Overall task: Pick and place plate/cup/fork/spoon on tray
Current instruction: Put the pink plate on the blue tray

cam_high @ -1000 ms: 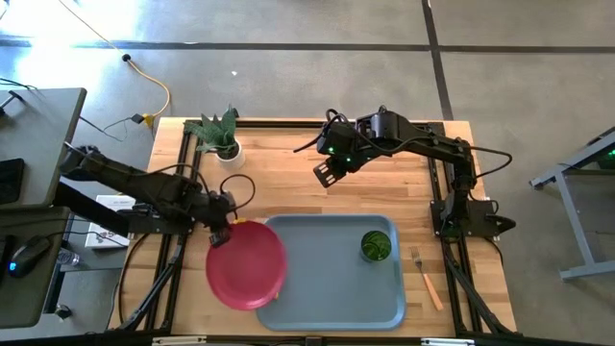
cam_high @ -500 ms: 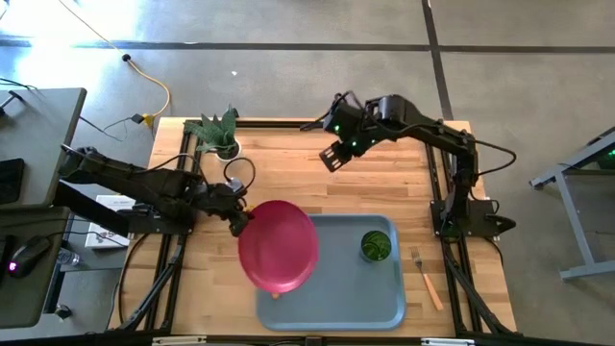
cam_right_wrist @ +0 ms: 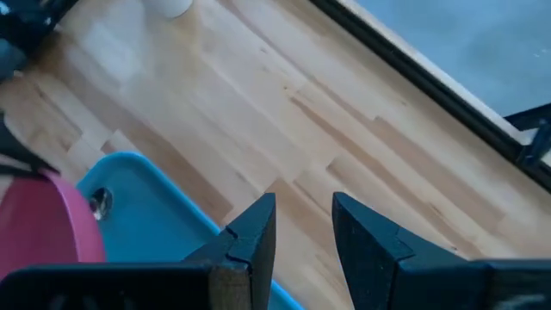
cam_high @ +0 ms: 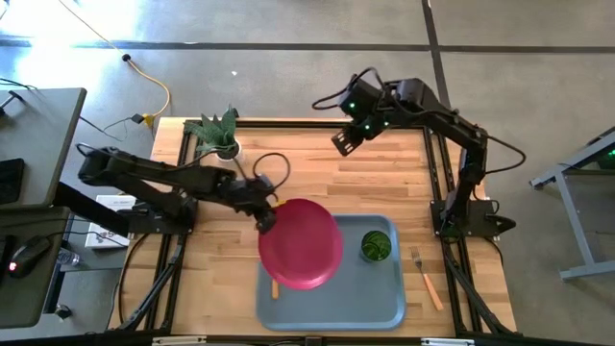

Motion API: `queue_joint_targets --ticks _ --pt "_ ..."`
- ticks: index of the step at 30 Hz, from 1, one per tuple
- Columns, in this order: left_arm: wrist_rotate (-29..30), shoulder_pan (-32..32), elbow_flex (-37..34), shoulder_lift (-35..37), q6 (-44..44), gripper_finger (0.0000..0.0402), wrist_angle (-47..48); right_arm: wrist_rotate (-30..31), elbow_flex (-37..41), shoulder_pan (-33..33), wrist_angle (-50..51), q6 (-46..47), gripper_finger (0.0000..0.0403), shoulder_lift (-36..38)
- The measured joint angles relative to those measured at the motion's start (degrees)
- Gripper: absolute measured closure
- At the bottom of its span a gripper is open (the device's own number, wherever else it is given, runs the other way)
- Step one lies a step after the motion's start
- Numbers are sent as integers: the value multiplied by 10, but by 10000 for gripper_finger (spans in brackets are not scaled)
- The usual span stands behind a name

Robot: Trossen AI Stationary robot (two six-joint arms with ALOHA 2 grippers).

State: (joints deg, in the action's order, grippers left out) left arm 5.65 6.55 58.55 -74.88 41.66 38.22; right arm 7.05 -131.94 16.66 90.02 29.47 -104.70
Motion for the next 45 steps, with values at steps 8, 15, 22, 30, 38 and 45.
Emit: queue_joint_targets --ticks 8,15,22,30,38,45 --pt "-26 -21 96 -113 -33 401 41 -13 0 35 0 -15 295 4" --pt "-53 -24 157 -182 -38 401 71 -33 0 55 0 -38 295 4" --pt "-69 -24 170 -228 -44 401 77 -41 0 63 0 -56 295 4" --pt "-79 -24 171 -238 -33 402 73 -41 0 63 0 -70 295 4" --pt "-81 -24 171 -237 0 401 68 -41 0 62 0 -71 295 4" --pt "-89 -23 170 -251 43 401 75 -41 0 62 0 -71 295 4"
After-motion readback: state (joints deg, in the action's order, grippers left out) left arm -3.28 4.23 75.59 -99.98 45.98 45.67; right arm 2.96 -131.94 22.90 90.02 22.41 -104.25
